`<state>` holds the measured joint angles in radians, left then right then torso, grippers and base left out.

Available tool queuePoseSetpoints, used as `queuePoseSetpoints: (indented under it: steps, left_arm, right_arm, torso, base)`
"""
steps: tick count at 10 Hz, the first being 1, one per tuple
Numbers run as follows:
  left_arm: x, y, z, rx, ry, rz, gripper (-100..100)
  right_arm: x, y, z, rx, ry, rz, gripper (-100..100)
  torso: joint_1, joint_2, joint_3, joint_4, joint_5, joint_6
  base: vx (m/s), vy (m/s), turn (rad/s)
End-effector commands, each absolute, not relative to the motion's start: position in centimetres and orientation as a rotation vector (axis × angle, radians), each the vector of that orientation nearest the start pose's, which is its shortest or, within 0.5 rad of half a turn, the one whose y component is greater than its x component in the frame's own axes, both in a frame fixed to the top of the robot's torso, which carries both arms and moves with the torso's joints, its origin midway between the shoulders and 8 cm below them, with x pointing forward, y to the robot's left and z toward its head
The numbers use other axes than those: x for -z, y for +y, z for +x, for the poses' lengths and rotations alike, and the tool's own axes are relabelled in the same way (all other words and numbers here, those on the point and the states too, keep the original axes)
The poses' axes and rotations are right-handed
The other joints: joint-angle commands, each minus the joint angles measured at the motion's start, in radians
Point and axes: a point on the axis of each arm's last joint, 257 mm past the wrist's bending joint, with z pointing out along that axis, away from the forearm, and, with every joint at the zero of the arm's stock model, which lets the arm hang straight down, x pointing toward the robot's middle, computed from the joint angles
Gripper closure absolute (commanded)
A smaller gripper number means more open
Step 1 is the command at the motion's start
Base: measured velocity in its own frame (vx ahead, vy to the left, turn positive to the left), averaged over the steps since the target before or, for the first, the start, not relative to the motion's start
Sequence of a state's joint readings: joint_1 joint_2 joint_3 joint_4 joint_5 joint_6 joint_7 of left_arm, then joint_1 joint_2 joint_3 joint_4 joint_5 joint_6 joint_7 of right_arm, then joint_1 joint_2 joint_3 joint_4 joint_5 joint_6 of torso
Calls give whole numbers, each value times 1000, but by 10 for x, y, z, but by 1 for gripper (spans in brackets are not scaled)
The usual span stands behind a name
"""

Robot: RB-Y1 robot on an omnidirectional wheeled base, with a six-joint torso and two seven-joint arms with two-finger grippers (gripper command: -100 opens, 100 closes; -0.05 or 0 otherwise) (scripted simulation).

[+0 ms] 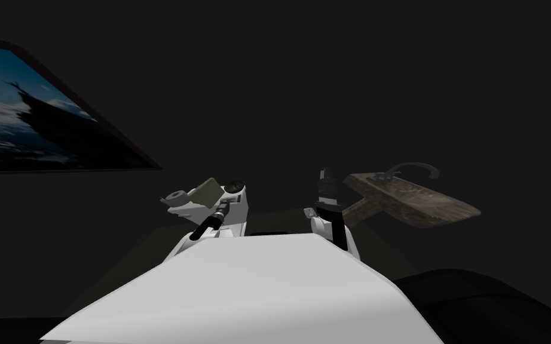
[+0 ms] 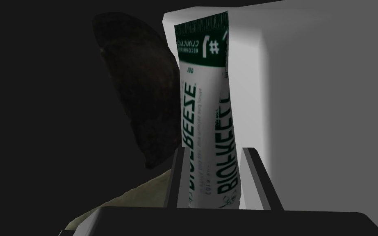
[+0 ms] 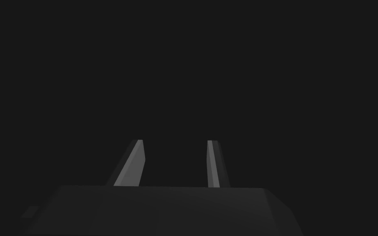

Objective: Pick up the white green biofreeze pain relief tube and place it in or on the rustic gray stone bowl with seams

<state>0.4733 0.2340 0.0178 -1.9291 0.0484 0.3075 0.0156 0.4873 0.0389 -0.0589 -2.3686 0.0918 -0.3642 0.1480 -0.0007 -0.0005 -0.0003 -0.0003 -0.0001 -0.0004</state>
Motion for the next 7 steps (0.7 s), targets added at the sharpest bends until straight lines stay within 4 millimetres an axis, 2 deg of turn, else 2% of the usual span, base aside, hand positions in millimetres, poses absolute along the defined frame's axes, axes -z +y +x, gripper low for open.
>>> queuePoseSetpoints:
  steps: [1,2,7]
  left_arm:
    - [325,349,387,774,1481,-1415,0]
    - [305,360,392,787,1428,-1417,100]
    - [271,394,388,787,1314,-1466,100]
  right_arm:
    - [-42,-294,346,-1035,686,599,0]
    - [-42,-294,346,-1035,686,599,0]
    - [-42,-294,346,-1035,686,599,0]
  torso:
    - [0,0,0,0,0,0]
    - [0,0,0,0,0,0]
    - [4,6,4,2,0,-3]
  base:
    - [0,0,0]
    - [-32,6,139]
    - [-50,27,102]
